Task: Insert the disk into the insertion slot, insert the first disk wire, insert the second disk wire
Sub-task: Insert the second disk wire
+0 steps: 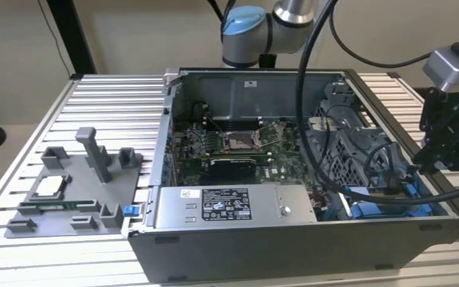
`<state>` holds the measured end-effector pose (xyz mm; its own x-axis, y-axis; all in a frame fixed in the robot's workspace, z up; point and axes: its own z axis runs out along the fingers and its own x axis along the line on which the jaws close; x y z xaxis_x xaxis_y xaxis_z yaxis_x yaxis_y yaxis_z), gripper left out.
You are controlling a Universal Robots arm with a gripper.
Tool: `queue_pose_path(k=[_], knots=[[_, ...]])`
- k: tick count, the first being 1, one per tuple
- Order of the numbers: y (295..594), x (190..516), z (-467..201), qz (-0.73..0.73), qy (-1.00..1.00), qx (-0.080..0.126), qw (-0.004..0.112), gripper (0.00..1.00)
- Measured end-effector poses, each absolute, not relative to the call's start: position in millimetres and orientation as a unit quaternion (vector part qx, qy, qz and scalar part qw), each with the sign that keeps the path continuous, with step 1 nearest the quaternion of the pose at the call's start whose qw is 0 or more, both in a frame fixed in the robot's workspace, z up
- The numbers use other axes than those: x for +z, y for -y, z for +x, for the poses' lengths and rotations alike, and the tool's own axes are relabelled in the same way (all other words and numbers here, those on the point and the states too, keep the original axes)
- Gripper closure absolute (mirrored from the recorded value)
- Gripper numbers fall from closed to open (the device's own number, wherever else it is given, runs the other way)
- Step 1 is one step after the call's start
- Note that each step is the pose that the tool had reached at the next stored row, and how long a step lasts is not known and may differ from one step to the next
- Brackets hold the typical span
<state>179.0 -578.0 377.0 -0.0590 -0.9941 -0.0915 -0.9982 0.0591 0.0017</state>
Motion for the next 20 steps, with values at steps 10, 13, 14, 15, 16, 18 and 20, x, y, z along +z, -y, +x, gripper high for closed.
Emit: queue_pose_path(k=[10, 13, 14, 15, 16, 18, 20], knots=[[574.7, 376.1, 203.0, -0.683, -0.728, 0.066, -0.005, 1.00], [573.6, 375.9, 209.3, -0.683, -0.728, 0.067, -0.006, 1.00], [573.4, 375.9, 210.1, -0.683, -0.728, 0.067, -0.006, 1.00], [573.4, 375.9, 210.1, -0.683, -0.728, 0.067, -0.006, 1.00], [573.4, 375.9, 210.1, -0.683, -0.728, 0.067, -0.006, 1.00], [573.4, 375.9, 210.1, -0.683, -0.728, 0.067, -0.006, 1.00], [573.4, 375.9, 210.2, -0.683, -0.728, 0.067, -0.006, 1.00]])
